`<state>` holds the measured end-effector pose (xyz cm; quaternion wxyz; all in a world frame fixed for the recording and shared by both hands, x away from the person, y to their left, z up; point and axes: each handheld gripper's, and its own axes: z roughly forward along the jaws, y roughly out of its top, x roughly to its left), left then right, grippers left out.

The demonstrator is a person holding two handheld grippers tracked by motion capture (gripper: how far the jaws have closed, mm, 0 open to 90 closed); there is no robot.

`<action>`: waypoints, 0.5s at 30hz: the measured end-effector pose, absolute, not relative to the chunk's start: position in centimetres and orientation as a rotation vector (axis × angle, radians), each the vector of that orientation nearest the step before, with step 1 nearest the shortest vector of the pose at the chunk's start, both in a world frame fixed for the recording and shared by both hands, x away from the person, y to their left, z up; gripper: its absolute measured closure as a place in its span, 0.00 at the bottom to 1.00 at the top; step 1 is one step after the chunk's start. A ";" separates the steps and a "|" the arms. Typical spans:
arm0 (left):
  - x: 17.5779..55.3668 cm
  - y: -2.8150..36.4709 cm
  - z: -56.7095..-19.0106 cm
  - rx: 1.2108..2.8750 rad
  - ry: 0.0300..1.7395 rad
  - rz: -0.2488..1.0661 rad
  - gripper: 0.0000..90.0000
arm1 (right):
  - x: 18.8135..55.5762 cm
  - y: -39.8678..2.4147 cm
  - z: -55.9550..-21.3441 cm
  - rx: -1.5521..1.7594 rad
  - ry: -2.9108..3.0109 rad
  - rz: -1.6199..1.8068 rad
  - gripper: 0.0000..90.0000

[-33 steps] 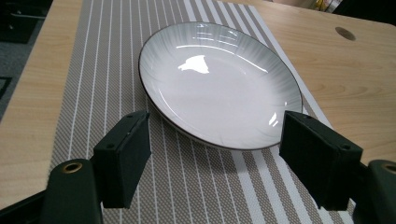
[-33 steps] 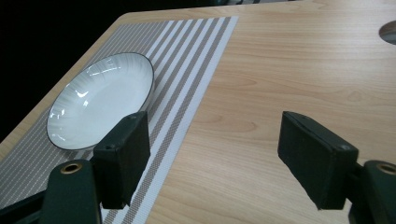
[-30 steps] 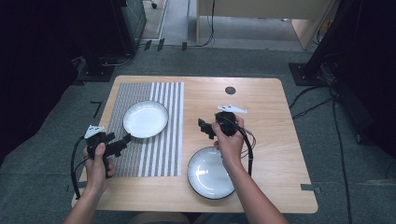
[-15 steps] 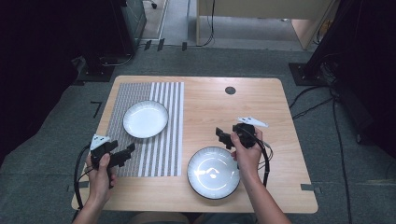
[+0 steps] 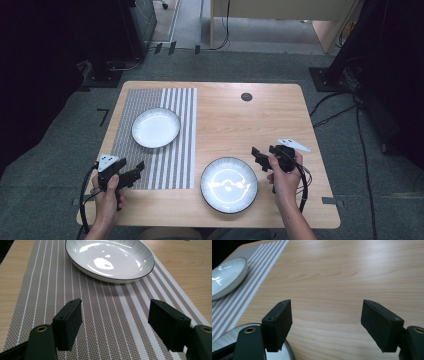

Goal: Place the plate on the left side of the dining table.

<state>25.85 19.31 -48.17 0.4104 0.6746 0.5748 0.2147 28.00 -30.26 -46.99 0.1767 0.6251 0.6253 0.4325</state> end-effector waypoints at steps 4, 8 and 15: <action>25.4 19.7 -49.2 1.733 1.449 0.558 0.30 | 27.2 -31.6 -47.7 1.786 1.751 1.190 0.28; 25.1 20.3 -49.9 1.767 1.455 0.594 0.30 | 26.4 -32.8 -48.4 1.793 1.737 1.150 0.28; 24.6 21.3 -50.6 1.794 1.455 0.618 0.29 | 25.0 -35.0 -49.4 1.817 1.696 1.118 0.28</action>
